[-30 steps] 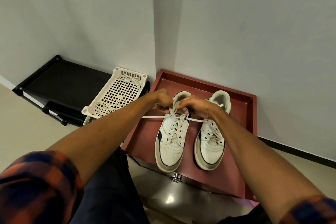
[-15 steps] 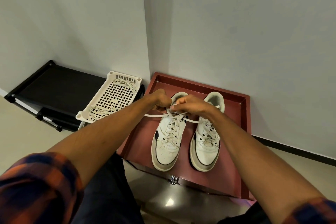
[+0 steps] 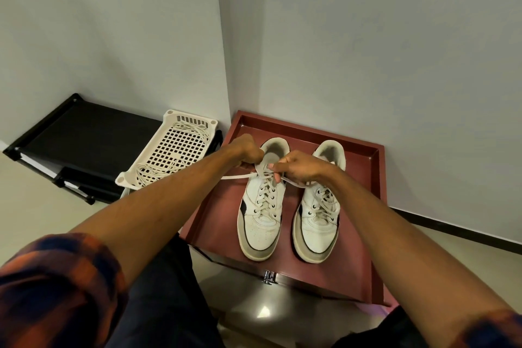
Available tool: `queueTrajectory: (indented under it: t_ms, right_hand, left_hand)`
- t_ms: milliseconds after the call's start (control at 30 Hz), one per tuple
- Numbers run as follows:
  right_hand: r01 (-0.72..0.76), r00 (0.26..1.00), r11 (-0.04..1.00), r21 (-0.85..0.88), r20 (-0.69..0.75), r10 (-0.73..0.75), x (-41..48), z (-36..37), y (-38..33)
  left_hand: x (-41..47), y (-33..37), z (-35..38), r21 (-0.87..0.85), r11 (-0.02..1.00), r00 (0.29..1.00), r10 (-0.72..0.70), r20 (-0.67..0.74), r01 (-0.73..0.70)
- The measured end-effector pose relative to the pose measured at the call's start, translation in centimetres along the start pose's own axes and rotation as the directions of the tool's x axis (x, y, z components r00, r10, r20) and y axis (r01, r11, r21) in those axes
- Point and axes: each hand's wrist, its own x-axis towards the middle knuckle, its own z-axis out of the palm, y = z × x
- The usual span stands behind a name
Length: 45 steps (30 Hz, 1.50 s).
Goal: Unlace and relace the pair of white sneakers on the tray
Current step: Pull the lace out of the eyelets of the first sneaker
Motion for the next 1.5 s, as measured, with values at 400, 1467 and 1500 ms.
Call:
queueTrajectory:
  t_ms: [400, 1467, 1500]
  right_hand:
    - [-0.215, 0.968, 0.977, -0.015, -0.14, 0.21, -1.5, -1.4, 0.2]
    - [-0.113, 0.915, 0.785, -0.609, -0.371, -0.157, -0.7, -1.9, -2.7]
    - [-0.075, 0.93, 0.79, -0.609, -0.329, -0.165, 0.0, -1.0, -3.1]
  left_hand:
    - [0.0, -0.3, 0.1, 0.046, 0.998, 0.999, 0.035, 0.015, -0.035]
    - [0.0, -0.6, -0.1, -0.07, 0.997, 0.998, -0.003, 0.062, 0.007]
    - [0.2, -0.7, -0.1, -0.071, 0.998, 0.998, 0.002, 0.062, 0.002]
